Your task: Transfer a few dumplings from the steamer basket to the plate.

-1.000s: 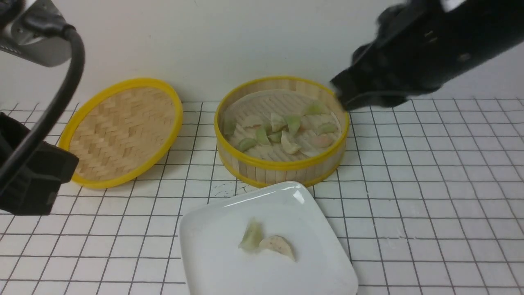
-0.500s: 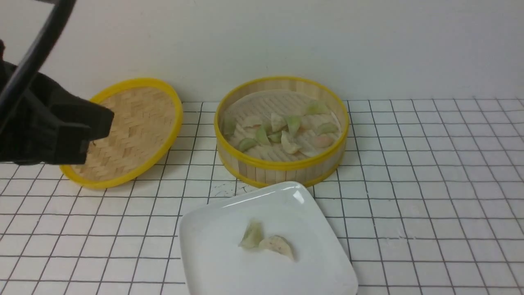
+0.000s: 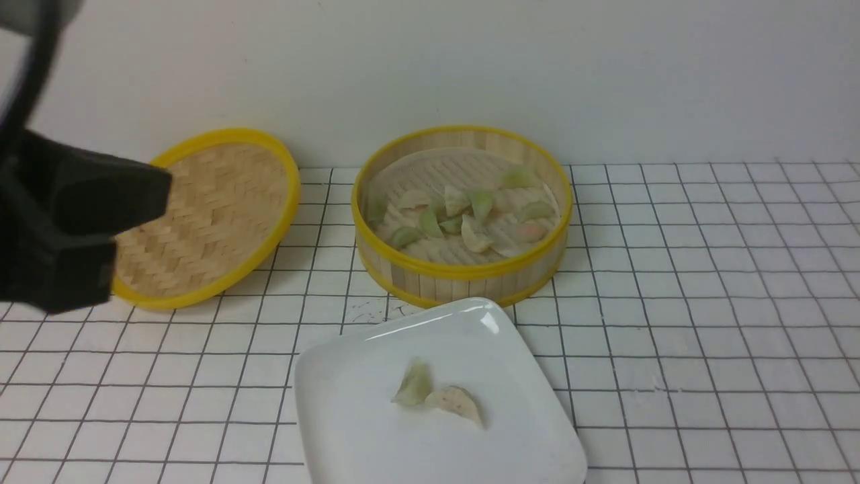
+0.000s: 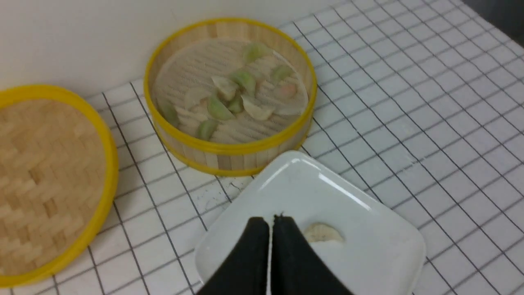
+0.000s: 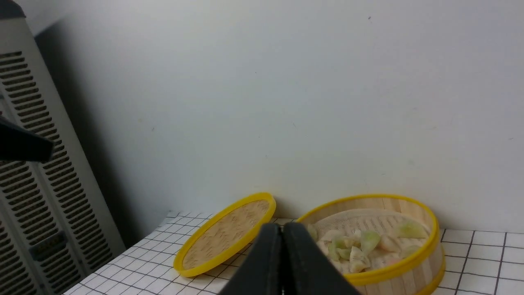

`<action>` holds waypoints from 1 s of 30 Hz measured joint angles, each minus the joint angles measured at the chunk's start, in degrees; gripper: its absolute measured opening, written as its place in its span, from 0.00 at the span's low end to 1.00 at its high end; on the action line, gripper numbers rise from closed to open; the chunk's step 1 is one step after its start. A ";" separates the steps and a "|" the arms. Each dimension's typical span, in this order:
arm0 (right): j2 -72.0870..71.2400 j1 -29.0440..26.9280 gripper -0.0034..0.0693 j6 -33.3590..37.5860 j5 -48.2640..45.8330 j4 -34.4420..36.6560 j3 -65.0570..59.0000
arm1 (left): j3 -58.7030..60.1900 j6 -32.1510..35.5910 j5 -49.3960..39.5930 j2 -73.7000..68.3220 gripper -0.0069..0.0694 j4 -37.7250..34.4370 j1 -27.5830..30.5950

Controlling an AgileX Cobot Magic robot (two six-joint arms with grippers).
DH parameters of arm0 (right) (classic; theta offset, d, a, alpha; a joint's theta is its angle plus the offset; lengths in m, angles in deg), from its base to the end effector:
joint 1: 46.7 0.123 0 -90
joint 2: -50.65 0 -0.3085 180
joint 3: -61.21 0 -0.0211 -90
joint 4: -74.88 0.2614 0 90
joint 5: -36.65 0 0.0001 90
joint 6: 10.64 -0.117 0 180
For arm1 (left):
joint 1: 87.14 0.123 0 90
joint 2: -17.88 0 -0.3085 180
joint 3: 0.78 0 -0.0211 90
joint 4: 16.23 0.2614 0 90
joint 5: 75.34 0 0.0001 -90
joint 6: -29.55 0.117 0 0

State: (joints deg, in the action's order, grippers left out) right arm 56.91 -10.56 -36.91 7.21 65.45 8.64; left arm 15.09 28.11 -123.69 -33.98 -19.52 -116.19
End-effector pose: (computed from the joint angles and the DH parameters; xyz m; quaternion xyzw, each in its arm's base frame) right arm 0.0238 0.0057 0.3141 -0.0805 0.6896 0.3026 0.6530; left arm 0.1273 -0.0764 0.4328 0.1977 0.8247 -0.1664 0.5030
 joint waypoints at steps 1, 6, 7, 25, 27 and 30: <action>0.00 0.00 0.03 0.07 0.00 0.00 0.00 | 2.37 -0.24 1.81 2.21 0.08 0.45 0.00; 0.00 0.00 0.03 0.11 0.17 -0.27 0.00 | 12.24 -2.21 10.78 13.51 0.08 1.28 0.00; 0.00 0.00 0.03 0.11 0.17 -0.33 0.00 | 14.80 -2.63 12.12 16.29 0.08 1.66 0.00; 0.00 0.00 0.03 0.11 0.17 -0.59 0.00 | 24.55 -2.28 11.60 25.26 0.08 2.82 0.00; 0.00 0.00 0.03 0.11 0.17 -0.59 0.00 | 26.10 -1.59 13.58 26.50 0.08 3.29 1.28; 0.00 0.00 0.03 0.11 0.17 -0.65 0.00 | 31.61 0.22 19.02 30.94 0.08 3.29 6.54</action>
State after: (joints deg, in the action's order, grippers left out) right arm 56.91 -10.56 -36.79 7.38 64.80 8.64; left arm 46.71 28.33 -104.67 -3.04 -16.23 -109.65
